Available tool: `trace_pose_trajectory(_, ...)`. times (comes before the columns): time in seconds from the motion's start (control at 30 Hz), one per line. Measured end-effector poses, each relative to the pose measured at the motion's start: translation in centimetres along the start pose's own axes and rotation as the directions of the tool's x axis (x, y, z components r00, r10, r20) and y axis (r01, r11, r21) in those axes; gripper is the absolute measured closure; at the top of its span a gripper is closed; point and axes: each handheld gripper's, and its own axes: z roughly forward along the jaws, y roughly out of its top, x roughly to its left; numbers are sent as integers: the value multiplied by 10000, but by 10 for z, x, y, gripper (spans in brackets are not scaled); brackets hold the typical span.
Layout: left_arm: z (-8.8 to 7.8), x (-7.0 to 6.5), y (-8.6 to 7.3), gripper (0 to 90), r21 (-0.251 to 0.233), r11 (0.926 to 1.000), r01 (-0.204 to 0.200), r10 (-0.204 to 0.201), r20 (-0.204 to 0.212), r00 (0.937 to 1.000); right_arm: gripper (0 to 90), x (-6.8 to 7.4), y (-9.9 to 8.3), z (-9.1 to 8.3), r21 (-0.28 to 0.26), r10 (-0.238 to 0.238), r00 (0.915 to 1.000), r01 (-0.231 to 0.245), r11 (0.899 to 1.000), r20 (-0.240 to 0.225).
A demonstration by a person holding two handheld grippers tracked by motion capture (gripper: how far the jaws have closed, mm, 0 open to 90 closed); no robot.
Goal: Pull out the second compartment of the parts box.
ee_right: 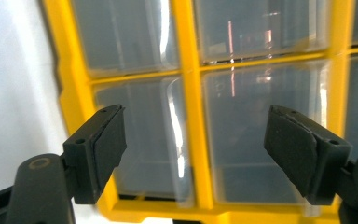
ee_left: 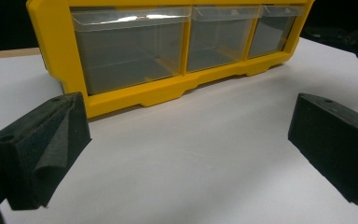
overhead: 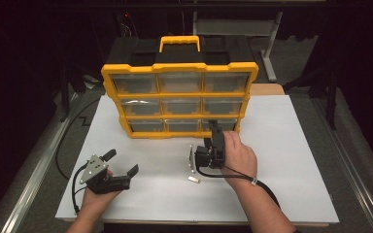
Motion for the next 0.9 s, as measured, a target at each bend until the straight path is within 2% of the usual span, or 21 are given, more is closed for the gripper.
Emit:
trace_pose_trajectory(0.17, 1, -2, 0, 4, 39, 9999, -103, 103, 72, 9999, 238, -15, 8, -1, -149, 90, 9996, -86, 9999, 279)
trace_pose_trajectory(0.37, 1, -5, 0, 4, 44, 9996, -270, 269, 129, 9996, 275, -38, 20, -3, -400, 108, 9964, -75, 9992, 835)
trace_pose_trajectory(0.57, 2, -6, 0, 5, 63, 9994, -349, 348, 168, 9993, 304, -52, 28, -5, -577, 276, 9937, -214, 9981, 1084)
trace_pose_trajectory(0.7, 2, -7, 0, 4, 52, 9992, -404, 403, 216, 9990, 321, -63, 34, -5, -665, 119, 9917, -34, 9978, 1280)
trace_pose_trajectory(0.77, 2, -8, 0, 5, 68, 9989, -471, 469, 217, 9987, 337, -67, 37, -5, -697, 258, 9911, -168, 9974, 1303)
trace_pose_trajectory(0.9, 3, -8, 0, 4, 61, 9988, -485, 483, 225, 9986, 367, -76, 44, -5, -806, 179, 9890, -61, 9967, 1468)
